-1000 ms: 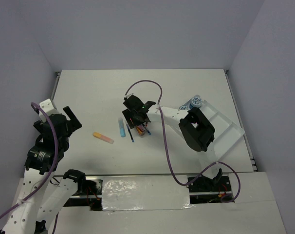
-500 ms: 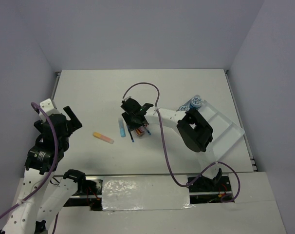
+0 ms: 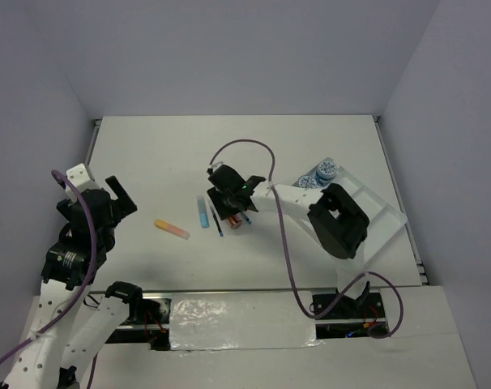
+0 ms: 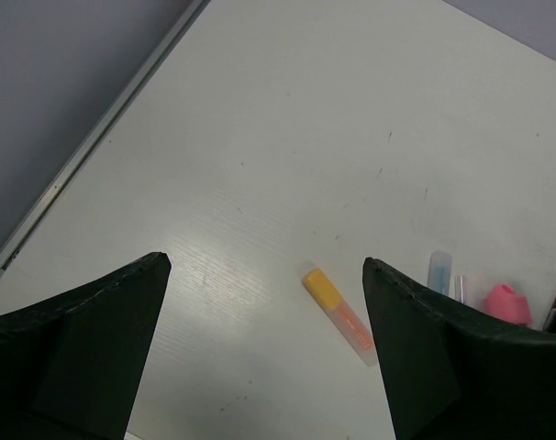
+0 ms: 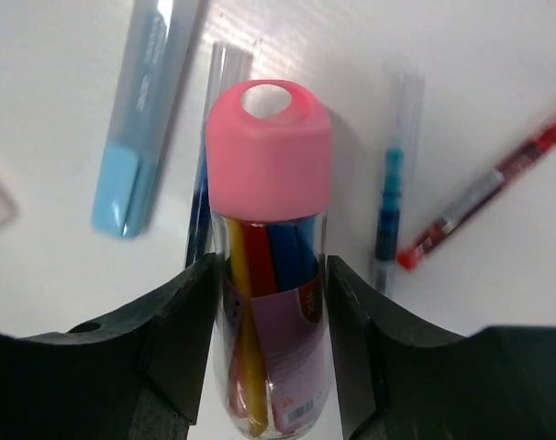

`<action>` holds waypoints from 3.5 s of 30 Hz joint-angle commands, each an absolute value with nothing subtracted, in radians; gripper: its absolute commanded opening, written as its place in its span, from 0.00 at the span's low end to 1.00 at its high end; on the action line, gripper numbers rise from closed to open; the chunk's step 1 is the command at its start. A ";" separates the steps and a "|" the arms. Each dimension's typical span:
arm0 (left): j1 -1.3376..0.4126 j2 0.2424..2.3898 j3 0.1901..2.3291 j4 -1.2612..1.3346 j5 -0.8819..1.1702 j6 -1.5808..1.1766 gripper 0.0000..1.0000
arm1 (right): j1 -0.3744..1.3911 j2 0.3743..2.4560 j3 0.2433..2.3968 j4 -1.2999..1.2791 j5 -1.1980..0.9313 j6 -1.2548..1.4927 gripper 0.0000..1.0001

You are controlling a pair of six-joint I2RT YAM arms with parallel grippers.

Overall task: Sort the stationery into containers
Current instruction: Pick up the stationery from the center of the board, then place the stationery in the storage box, then pick up the pen from the center of the board, then place the pen in the storage box.

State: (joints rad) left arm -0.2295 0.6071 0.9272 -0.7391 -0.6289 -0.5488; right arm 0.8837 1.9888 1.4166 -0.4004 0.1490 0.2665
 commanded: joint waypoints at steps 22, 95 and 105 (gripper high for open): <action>-0.230 0.594 0.922 -0.695 -0.609 -0.517 0.99 | 0.074 1.198 0.767 -0.157 0.384 0.845 0.18; -0.235 0.617 0.922 -0.690 -0.584 -0.506 0.99 | 0.594 1.659 1.228 -0.186 0.168 0.581 0.00; -0.241 0.607 0.923 -0.690 -0.581 -0.505 0.99 | 0.135 0.987 0.704 -0.281 0.232 0.652 0.00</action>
State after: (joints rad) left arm -0.2340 0.6151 0.9264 -0.7315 -0.5854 -0.5232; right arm 0.2108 1.0397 0.8158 -0.2115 0.2127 0.6258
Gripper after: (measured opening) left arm 0.994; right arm 0.041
